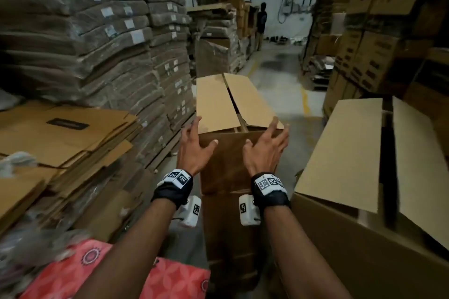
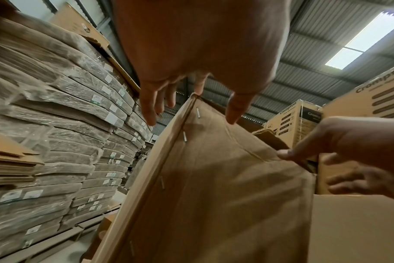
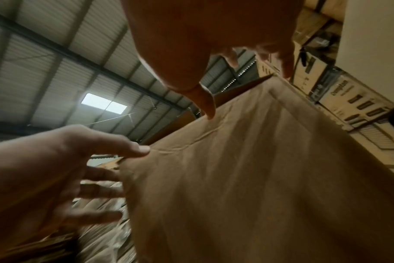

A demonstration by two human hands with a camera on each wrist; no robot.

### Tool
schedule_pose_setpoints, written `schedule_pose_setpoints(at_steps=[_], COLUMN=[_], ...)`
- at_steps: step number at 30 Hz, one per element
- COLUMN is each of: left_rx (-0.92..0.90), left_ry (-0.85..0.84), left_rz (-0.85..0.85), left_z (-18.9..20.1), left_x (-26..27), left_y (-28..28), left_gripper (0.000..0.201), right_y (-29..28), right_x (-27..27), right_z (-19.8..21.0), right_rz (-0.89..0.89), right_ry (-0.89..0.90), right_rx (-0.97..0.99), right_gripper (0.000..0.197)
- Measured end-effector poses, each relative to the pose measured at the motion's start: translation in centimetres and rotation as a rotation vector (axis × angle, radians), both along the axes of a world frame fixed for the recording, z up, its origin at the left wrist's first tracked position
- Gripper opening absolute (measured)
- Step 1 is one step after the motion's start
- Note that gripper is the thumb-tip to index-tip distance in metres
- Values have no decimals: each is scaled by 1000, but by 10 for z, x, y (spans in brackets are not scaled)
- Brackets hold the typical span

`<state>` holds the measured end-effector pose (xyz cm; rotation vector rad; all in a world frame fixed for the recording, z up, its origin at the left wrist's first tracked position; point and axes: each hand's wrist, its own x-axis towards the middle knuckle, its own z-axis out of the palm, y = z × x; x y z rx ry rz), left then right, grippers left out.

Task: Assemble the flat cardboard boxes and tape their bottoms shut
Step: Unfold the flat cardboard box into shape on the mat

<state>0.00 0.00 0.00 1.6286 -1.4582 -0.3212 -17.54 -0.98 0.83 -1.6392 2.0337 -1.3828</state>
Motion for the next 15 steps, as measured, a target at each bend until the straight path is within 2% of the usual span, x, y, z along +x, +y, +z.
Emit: schedule_pose_setpoints(at_steps=[6, 11, 15], left_rx=[69, 31, 25], left_ry=[-4, -36, -28], left_rz=[-86, -104, -67], left_z=[-9, -11, -18], left_x=[6, 10, 18], left_y=[-25, -33, -29], left_gripper=[91, 92, 95], right_y=[-30, -34, -29], right_x=[-14, -13, -9], right_z=[-11, -10, -7], right_rz=[22, 71, 110], right_ry=[-73, -121, -156], right_rx=[136, 165, 137], right_gripper=[113, 95, 89])
